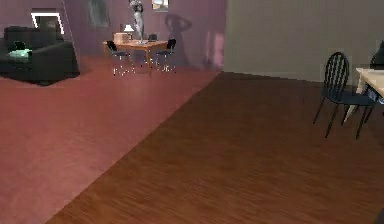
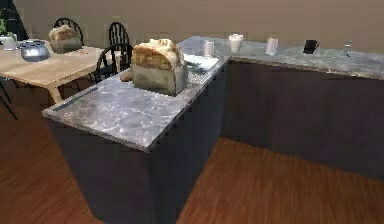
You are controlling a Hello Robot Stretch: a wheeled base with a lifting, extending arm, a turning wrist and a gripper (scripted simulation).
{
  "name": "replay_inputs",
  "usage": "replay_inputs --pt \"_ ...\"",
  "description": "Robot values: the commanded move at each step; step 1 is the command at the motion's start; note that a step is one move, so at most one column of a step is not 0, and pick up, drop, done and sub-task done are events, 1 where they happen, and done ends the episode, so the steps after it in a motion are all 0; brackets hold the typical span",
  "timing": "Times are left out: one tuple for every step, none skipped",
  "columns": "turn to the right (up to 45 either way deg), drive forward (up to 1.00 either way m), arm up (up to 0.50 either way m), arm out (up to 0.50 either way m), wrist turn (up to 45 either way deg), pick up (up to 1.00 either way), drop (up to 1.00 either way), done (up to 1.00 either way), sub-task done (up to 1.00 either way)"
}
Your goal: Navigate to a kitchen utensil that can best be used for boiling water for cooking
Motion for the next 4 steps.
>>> replay_inputs --pt "-15.0 0.0 0.0 0.0 0.0 0.0 0.0 0.0 0.0" --pt "0.0 0.2 0.0 0.0 0.0 0.0 0.0 0.0 0.0" --pt "36.0 0.0 0.0 0.0 0.0 0.0 0.0 0.0 0.0" --pt "0.0 1.0 0.0 0.0 0.0 0.0 0.0 0.0 0.0"
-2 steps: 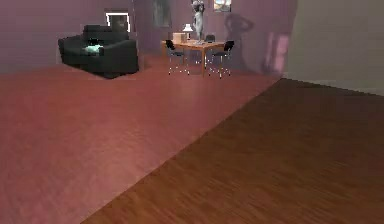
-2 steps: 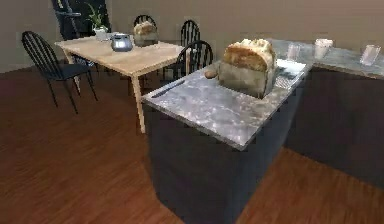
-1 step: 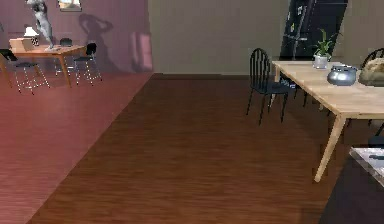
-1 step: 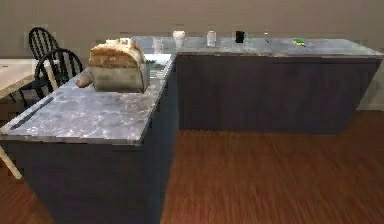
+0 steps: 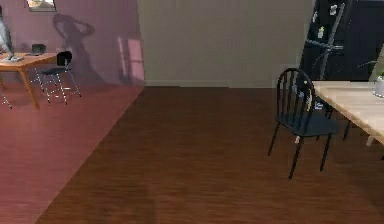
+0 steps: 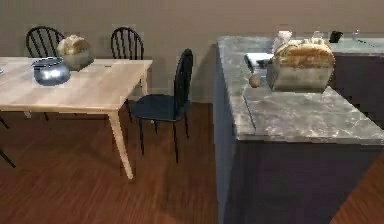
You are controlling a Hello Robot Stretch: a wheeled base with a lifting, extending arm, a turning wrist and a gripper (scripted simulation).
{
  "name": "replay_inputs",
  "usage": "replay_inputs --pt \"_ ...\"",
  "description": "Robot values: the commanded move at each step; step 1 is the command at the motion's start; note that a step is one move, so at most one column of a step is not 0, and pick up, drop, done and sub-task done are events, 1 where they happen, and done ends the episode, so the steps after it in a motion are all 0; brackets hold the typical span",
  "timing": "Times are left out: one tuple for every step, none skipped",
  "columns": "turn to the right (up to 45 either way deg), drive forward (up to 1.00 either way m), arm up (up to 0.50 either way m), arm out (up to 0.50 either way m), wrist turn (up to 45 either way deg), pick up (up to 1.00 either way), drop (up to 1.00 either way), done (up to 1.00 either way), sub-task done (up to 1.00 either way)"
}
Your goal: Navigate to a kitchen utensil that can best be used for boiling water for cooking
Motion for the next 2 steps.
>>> replay_inputs --pt "45.0 0.0 0.0 0.0 0.0 0.0 0.0 0.0 0.0" --pt "6.0 0.0 0.0 0.0 0.0 0.0 0.0 0.0 0.0"
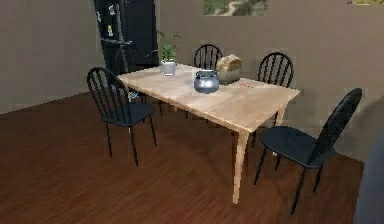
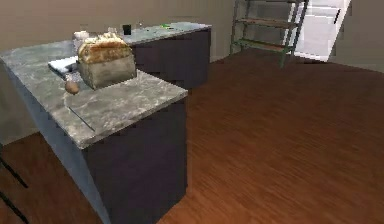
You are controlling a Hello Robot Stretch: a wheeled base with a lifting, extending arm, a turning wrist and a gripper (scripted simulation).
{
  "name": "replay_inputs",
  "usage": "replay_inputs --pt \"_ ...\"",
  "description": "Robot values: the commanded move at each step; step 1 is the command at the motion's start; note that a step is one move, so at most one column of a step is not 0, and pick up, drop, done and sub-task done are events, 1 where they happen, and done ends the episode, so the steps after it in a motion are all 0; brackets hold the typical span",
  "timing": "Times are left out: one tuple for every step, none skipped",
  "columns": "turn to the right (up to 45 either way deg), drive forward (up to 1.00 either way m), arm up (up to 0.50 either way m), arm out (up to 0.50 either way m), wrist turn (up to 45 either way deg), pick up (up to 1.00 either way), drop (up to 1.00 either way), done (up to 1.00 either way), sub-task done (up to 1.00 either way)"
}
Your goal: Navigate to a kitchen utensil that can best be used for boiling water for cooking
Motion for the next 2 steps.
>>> replay_inputs --pt "0.0 0.7 0.0 0.0 0.0 0.0 0.0 0.0 0.0" --pt "0.0 0.0 0.0 0.0 0.0 0.0 0.0 1.0 0.0"
